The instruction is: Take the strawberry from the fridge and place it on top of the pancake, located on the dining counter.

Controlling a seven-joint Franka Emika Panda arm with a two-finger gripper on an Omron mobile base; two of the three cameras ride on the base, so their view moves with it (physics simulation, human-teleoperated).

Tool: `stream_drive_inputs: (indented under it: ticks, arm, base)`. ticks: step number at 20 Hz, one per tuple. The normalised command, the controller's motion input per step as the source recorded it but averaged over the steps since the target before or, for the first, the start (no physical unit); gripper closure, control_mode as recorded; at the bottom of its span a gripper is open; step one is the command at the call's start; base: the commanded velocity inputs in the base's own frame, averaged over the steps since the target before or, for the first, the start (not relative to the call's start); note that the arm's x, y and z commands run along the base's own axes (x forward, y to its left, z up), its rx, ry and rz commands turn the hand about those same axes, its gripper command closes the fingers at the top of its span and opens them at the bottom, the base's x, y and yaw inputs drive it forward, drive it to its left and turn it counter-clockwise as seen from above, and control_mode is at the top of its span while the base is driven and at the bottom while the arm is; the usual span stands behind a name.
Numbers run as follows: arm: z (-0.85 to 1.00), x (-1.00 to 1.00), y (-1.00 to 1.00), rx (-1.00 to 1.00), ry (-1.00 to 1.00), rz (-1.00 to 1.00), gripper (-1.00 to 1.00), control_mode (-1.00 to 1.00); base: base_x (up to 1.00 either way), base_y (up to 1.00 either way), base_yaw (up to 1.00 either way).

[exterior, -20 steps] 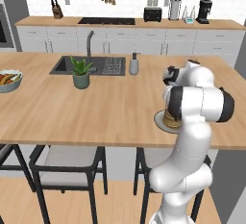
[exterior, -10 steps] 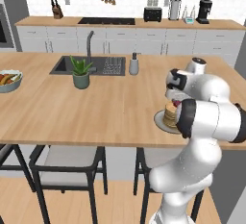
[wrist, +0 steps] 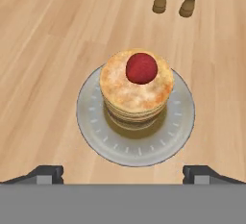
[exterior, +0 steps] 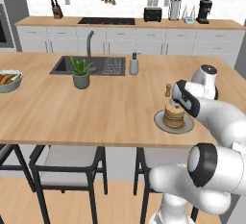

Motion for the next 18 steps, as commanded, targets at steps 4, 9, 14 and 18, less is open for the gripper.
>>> stream_drive_inputs:
  ticks: [4, 9, 14, 18]
  arm:
    - [0.75, -0.69, 0.01, -0.05, -0.17, -0.01, -1.00, -1.00]
    - [0.89, -0.60, 0.00, -0.07, -0.17, -0.05, -1.00, -1.00]
    - [0.84, -0.65, 0.02, 0.00, -0.14, -0.01, -1.00, -1.00]
    - [0.39, -0.90, 0.08, 0.00, -0.17, 0.00, -1.00, -1.00]
  base:
    - [0.00, 0.00, 0.00]
    - [0.00, 0.00, 0.00]
    - [0.00, 0.00, 0.00]
    - [0.00, 0.00, 0.00]
